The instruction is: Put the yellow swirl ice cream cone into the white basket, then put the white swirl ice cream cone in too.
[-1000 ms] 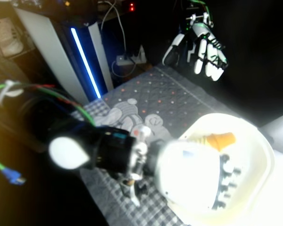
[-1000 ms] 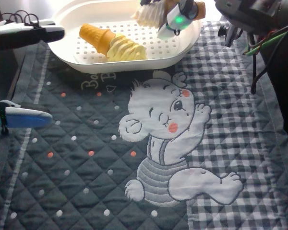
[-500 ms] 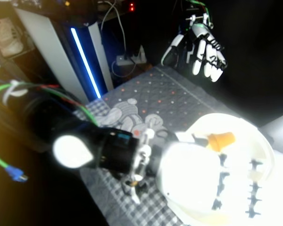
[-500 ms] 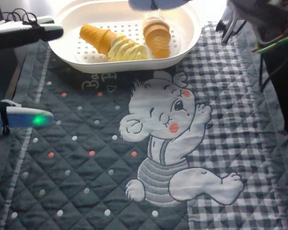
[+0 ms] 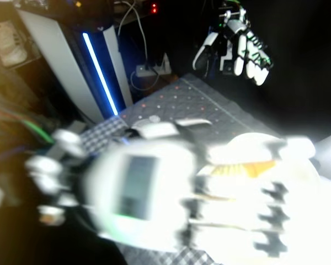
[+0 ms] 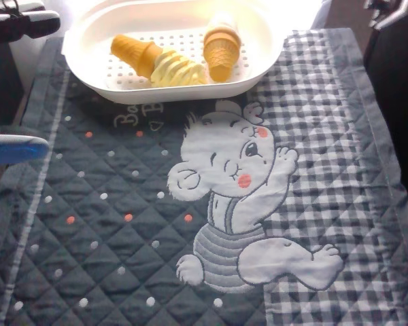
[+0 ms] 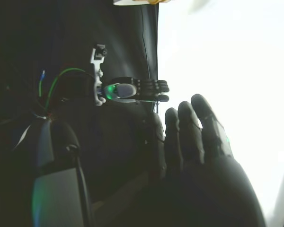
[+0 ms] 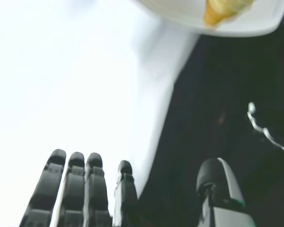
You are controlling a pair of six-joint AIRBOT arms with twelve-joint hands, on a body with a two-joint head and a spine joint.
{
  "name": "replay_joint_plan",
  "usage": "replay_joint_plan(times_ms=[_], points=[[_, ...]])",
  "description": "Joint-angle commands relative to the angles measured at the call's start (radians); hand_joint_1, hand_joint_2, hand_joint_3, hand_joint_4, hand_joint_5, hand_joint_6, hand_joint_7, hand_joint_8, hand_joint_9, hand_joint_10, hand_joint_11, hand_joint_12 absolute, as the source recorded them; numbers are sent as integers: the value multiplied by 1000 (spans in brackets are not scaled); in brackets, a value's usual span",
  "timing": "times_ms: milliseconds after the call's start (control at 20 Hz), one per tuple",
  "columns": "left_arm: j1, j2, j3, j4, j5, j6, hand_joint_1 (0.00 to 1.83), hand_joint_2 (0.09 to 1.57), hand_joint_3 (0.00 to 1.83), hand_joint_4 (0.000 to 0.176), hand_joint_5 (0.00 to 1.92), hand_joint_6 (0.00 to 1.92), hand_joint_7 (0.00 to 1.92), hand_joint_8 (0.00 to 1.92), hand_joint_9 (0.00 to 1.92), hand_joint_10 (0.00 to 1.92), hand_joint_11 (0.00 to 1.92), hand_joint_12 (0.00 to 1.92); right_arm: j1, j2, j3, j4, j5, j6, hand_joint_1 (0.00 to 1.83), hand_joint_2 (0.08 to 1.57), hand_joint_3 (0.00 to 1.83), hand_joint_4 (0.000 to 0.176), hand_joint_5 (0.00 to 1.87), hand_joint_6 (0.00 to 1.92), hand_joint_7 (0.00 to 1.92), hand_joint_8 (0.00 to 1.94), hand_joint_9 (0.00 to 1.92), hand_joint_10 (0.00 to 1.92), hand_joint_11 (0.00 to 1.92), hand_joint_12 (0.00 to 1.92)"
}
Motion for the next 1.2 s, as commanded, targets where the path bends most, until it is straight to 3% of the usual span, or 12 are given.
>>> replay_joint_plan(times_ms=[0,100,150,250,350,400,500,600,750,950,1050,1150], points=[[-4,13,-2,-16,-157,-3,837,863,0,7,546,1,351,2,228,4,0,302,16,36,-38,51,149,-20,592,969,0,133,98,1,116,6,32,9,0,0],[0,24,-7,-17,-172,-1,820,867,0,12,556,1,354,2,249,5,0,522,15,91,-95,43,167,-46,623,953,0,118,83,0,51,0,5,0,0,0],[24,40,-30,-21,-226,1,855,845,0,0,557,2,376,3,304,16,0,807,-2,242,-256,-34,171,-82,625,891,0,133,124,5,93,5,26,3,0,0],[71,41,-43,-43,-289,0,868,848,0,0,558,3,387,5,328,21,0,915,-60,305,-345,3,209,-135,604,889,0,139,131,4,107,7,50,11,0,0],[103,41,-48,-69,-322,0,939,831,0,0,536,0,375,1,323,14,0,920,-188,316,-371,107,342,-176,562,928,4,103,185,7,159,7,100,13,21,13],[109,41,-51,-74,-336,0,964,818,0,0,480,1,353,1,284,6,0,797,-276,317,-383,185,443,-177,555,942,7,132,147,1,140,1,92,5,57,30],[129,41,-66,-74,-382,1,974,809,0,8,400,15,314,8,284,7,0,1172,-407,316,-424,299,602,-192,558,955,10,150,114,0,117,5,75,3,39,25],[166,32,-84,-89,-437,0,951,829,2,5,361,2,250,0,209,0,0,1254,-533,317,-474,398,730,-249,554,957,6,174,124,5,136,11,91,9,45,30],[178,5,-90,-111,-437,2,909,905,25,0,328,0,255,4,210,9,0,1097,-694,309,-513,538,851,-271,617,917,0,151,187,14,169,0,98,0,8,33],[203,-35,-90,-153,-437,-14,746,922,15,0,296,0,256,5,253,21,0,1188,-788,252,-509,651,869,-271,590,937,5,137,152,1,151,0,89,1,0,0],[222,-55,-92,-175,-437,-29,585,992,37,21,202,1,203,1,261,12,0,1265,-802,237,-510,679,870,-270,539,989,3,149,203,3,239,4,203,11,73,37],[235,-71,-92,-193,-437,-43,434,1080,47,0,170,0,213,4,272,13,0,1302,-810,232,-511,686,874,-266,457,991,5,165,199,2,288,1,264,5,130,64]])
